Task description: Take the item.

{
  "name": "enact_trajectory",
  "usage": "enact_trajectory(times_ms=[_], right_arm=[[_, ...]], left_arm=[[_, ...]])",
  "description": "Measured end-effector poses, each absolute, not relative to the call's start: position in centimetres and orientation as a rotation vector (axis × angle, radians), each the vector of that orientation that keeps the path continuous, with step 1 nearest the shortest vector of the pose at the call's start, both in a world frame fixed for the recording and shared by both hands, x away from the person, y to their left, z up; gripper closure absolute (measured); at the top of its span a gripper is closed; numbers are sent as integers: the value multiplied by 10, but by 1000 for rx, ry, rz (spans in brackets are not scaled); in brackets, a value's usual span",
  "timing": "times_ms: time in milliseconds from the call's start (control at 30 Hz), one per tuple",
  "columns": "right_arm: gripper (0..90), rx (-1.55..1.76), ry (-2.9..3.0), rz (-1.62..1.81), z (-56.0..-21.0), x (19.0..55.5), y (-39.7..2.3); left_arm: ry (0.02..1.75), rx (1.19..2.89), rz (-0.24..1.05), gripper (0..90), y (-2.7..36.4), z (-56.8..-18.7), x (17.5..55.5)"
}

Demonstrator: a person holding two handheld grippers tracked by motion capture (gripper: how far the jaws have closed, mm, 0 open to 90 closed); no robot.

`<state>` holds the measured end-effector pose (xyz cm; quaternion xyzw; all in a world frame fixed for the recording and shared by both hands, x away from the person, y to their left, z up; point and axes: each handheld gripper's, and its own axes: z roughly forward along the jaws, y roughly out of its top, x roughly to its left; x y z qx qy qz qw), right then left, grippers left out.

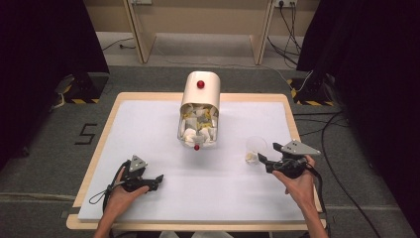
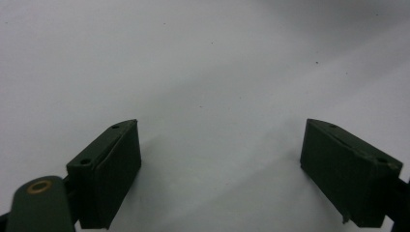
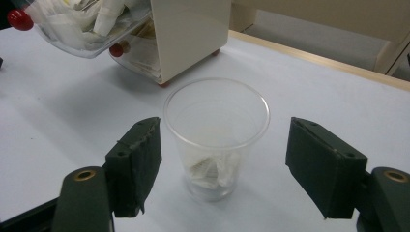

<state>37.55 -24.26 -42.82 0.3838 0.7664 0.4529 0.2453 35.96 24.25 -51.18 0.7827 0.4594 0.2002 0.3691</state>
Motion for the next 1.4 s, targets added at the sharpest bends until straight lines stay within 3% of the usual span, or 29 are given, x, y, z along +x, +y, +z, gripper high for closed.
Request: enact_trajectory(times_ms=[1400], right_arm=[[288, 1085, 2179, 1162, -463, 348, -254]], left_arm=[[1179, 2008, 513, 138, 243, -512, 360]])
